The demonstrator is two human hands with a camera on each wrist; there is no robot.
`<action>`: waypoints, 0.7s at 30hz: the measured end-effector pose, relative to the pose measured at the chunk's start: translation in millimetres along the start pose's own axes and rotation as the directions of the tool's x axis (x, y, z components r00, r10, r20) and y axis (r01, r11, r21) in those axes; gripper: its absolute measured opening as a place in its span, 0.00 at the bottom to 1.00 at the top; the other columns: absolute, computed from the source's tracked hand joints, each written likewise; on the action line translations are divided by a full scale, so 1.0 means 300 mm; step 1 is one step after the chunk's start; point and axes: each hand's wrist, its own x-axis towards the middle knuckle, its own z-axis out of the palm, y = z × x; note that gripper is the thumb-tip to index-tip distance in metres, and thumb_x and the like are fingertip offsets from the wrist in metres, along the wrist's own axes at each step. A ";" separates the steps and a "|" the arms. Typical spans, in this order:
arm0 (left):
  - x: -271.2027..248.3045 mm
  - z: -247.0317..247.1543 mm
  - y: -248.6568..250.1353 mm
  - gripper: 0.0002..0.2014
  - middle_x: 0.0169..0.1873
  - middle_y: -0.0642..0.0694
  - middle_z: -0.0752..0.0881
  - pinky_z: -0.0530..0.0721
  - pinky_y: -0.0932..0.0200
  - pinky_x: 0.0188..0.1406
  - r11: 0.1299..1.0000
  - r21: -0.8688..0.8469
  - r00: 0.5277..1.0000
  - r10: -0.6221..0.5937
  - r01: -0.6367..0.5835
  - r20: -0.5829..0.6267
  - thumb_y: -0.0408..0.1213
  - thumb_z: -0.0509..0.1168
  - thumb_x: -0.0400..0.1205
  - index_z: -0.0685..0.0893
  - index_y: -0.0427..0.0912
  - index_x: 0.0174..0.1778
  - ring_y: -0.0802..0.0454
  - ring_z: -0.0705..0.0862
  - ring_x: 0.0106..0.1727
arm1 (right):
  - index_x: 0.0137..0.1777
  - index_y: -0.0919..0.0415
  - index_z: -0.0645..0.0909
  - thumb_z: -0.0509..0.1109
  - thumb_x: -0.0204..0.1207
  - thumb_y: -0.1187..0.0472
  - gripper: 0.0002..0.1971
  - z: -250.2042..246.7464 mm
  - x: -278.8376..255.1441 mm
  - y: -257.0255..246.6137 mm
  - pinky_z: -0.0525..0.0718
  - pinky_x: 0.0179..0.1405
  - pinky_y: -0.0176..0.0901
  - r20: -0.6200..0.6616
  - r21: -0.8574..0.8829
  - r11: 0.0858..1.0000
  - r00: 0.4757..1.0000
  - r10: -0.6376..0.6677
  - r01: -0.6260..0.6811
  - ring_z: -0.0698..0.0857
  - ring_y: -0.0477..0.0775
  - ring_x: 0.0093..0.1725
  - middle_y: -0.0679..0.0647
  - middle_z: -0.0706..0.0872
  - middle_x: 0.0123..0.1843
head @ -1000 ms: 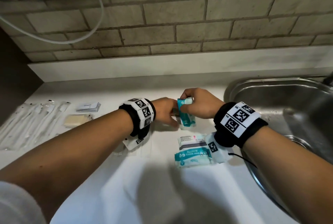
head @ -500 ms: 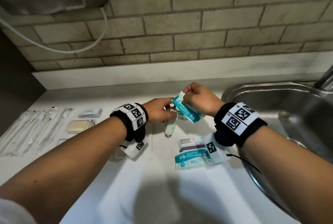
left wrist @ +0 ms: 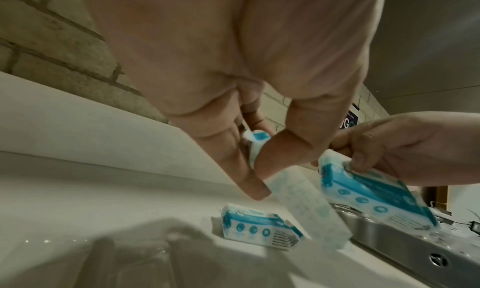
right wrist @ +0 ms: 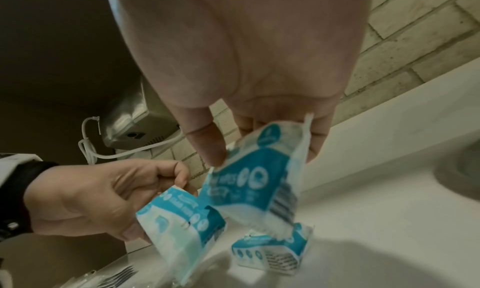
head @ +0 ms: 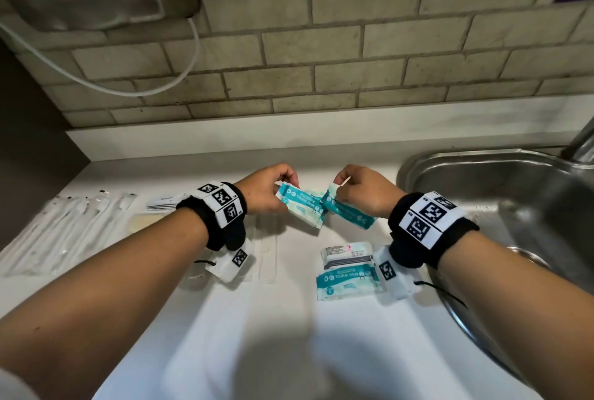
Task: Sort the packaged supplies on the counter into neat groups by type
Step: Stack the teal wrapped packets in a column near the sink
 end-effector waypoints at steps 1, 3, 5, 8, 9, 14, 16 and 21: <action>0.002 0.000 -0.001 0.22 0.58 0.37 0.83 0.89 0.50 0.51 1.000 0.012 1.000 -0.004 0.004 0.004 0.16 0.71 0.71 0.76 0.50 0.45 0.42 0.89 0.56 | 0.53 0.55 0.78 0.65 0.76 0.62 0.07 -0.001 0.001 0.004 0.78 0.41 0.45 0.005 -0.004 1.000 1.000 0.001 -0.001 0.84 0.57 0.48 0.58 0.89 0.51; 0.008 -0.007 -0.006 0.21 0.57 0.38 0.82 0.88 0.48 0.53 0.999 0.027 0.999 -0.036 0.036 0.009 0.17 0.68 0.72 0.79 0.52 0.45 0.40 0.88 0.56 | 0.52 0.53 0.78 0.65 0.76 0.62 0.07 -0.002 0.000 0.009 0.79 0.43 0.45 0.012 -0.017 1.000 1.000 -0.001 0.001 0.85 0.58 0.50 0.57 0.89 0.52; 0.016 -0.012 -0.005 0.21 0.54 0.43 0.83 0.88 0.51 0.46 0.996 0.008 0.996 -0.093 0.093 0.000 0.17 0.64 0.74 0.82 0.52 0.46 0.44 0.88 0.50 | 0.52 0.52 0.80 0.65 0.76 0.63 0.08 -0.003 -0.004 0.009 0.78 0.41 0.43 0.018 -0.034 0.999 1.000 -0.015 0.015 0.84 0.56 0.48 0.55 0.89 0.51; 0.041 0.005 0.018 0.22 0.45 0.47 0.86 0.79 0.63 0.29 0.988 -0.030 0.988 -0.154 0.154 0.012 0.14 0.55 0.76 0.84 0.47 0.44 0.48 0.84 0.41 | 0.54 0.54 0.86 0.67 0.75 0.64 0.11 0.003 -0.009 0.000 0.77 0.37 0.37 0.080 -0.061 0.997 0.996 -0.042 0.047 0.82 0.48 0.43 0.48 0.86 0.45; 0.054 0.017 0.027 0.23 0.42 0.46 0.86 0.75 0.66 0.26 0.988 -0.004 0.988 -0.155 0.155 0.028 0.14 0.53 0.76 0.85 0.46 0.43 0.50 0.81 0.37 | 0.54 0.53 0.88 0.68 0.75 0.64 0.12 0.009 -0.010 -0.003 0.76 0.37 0.35 0.115 -0.077 0.995 0.992 -0.054 0.063 0.81 0.46 0.42 0.46 0.85 0.43; 0.110 0.079 0.064 0.20 0.44 0.48 0.86 0.77 0.65 0.36 0.965 0.225 0.982 -0.162 0.137 0.101 0.22 0.57 0.76 0.88 0.49 0.46 0.53 0.80 0.43 | 0.57 0.55 0.87 0.72 0.72 0.68 0.15 0.054 -0.011 0.010 0.74 0.41 0.30 0.180 -0.139 0.979 0.976 -0.120 0.146 0.81 0.41 0.42 0.42 0.84 0.44; 0.129 0.098 0.074 0.13 0.50 0.48 0.84 0.77 0.63 0.38 0.951 0.284 0.982 -0.158 0.123 0.104 0.29 0.62 0.79 0.85 0.48 0.54 0.51 0.81 0.47 | 0.55 0.57 0.87 0.73 0.72 0.68 0.12 0.068 -0.013 0.025 0.71 0.36 0.24 0.157 -0.143 0.976 0.978 -0.140 0.163 0.79 0.37 0.39 0.37 0.81 0.39; 0.173 0.122 0.108 0.17 0.35 0.55 0.76 0.71 0.64 0.30 0.929 0.368 0.982 -0.102 0.038 0.156 0.37 0.72 0.77 0.79 0.42 0.61 0.59 0.74 0.33 | 0.55 0.58 0.89 0.73 0.74 0.66 0.11 0.094 -0.029 0.055 0.73 0.46 0.32 0.177 -0.226 0.958 0.975 -0.137 0.176 0.82 0.46 0.46 0.50 0.89 0.49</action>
